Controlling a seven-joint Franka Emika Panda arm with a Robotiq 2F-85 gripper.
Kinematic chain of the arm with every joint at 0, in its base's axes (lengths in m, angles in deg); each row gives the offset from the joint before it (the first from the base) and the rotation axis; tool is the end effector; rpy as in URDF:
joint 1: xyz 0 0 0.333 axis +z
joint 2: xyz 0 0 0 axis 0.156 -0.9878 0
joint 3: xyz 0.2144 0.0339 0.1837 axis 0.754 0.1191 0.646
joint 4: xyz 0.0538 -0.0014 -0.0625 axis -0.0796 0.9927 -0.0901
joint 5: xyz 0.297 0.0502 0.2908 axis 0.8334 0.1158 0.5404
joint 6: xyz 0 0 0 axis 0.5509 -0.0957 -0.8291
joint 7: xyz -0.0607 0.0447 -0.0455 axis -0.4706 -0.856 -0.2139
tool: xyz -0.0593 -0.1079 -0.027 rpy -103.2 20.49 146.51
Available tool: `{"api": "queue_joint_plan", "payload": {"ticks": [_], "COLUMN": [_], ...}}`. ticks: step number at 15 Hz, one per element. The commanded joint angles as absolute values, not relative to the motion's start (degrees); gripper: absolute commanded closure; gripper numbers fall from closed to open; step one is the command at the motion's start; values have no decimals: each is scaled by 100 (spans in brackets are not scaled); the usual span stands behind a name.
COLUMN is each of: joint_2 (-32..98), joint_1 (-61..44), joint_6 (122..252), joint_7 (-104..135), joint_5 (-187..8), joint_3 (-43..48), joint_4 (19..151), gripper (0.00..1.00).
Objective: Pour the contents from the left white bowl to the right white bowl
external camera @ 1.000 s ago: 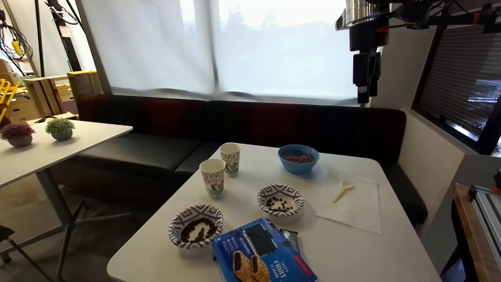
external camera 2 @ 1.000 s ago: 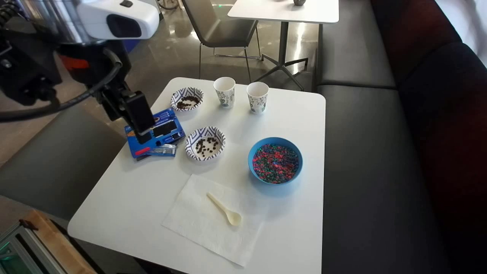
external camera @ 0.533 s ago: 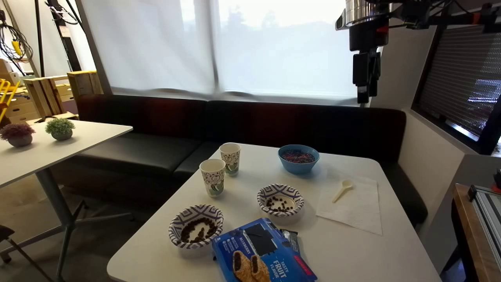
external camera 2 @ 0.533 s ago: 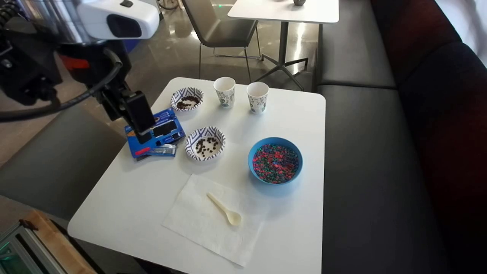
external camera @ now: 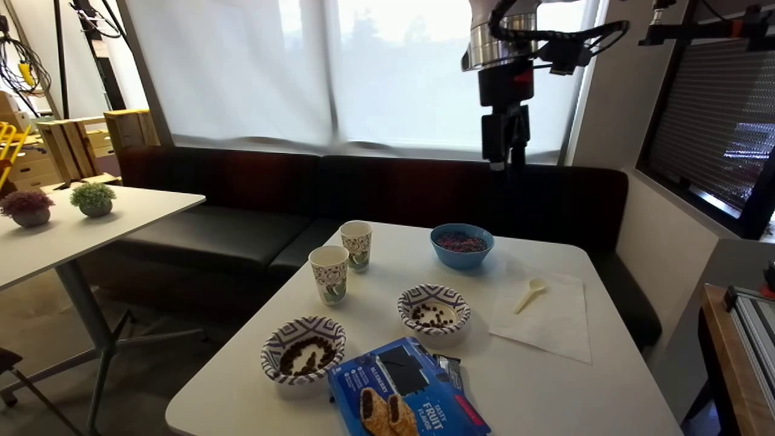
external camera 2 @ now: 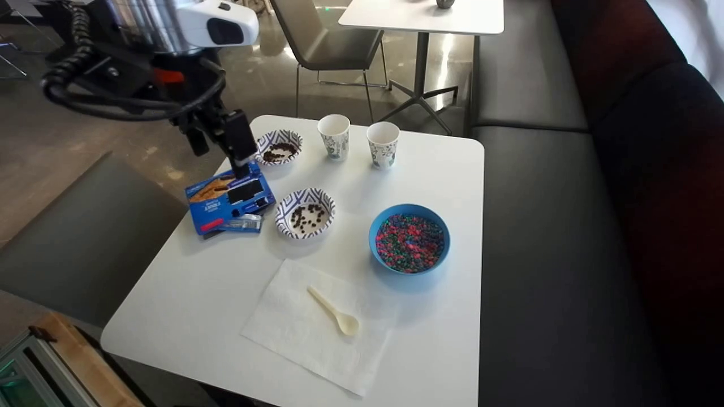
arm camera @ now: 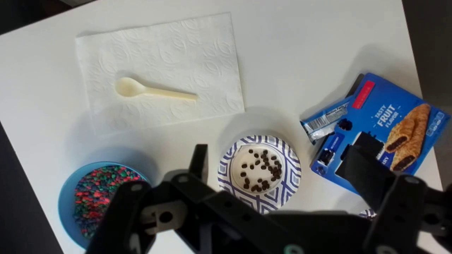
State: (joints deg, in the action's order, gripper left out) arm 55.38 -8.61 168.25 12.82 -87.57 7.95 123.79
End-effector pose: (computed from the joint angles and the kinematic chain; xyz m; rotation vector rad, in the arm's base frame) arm 0.4999 0.0116 0.3116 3.1034 0.0072 -0.2741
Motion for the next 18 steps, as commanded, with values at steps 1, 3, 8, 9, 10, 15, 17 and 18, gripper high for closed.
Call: {"api": "queue_joint_plan", "payload": {"ticks": [1, 3, 8, 9, 10, 15, 17, 18], "joint_2": [4493, 4110, 3260, 3096, 2923, 2164, 1834, 1697], "joint_1": [-663, -496, 122, 258, 416, 1007, 1218, 1265], "joint_6": [17092, 17444, 18636, 18749, 18919, 19671, 19940, 19859], "joint_7": [2002, 2382, 3441, 3571, 3646, 3820, 3877, 3726], "joint_5": [-8841, -8964, -9906, -10161, -10534, -11712, -11929, -11863], "joint_3": [1016, 1126, 1133, 1089, 1032, 692, 550, 546], "joint_4": [11552, 11329, 11092, 11017, 10952, 10526, 10255, 10102], "gripper": [0, 0, 0, 0, 0, 0, 0, 0]}}
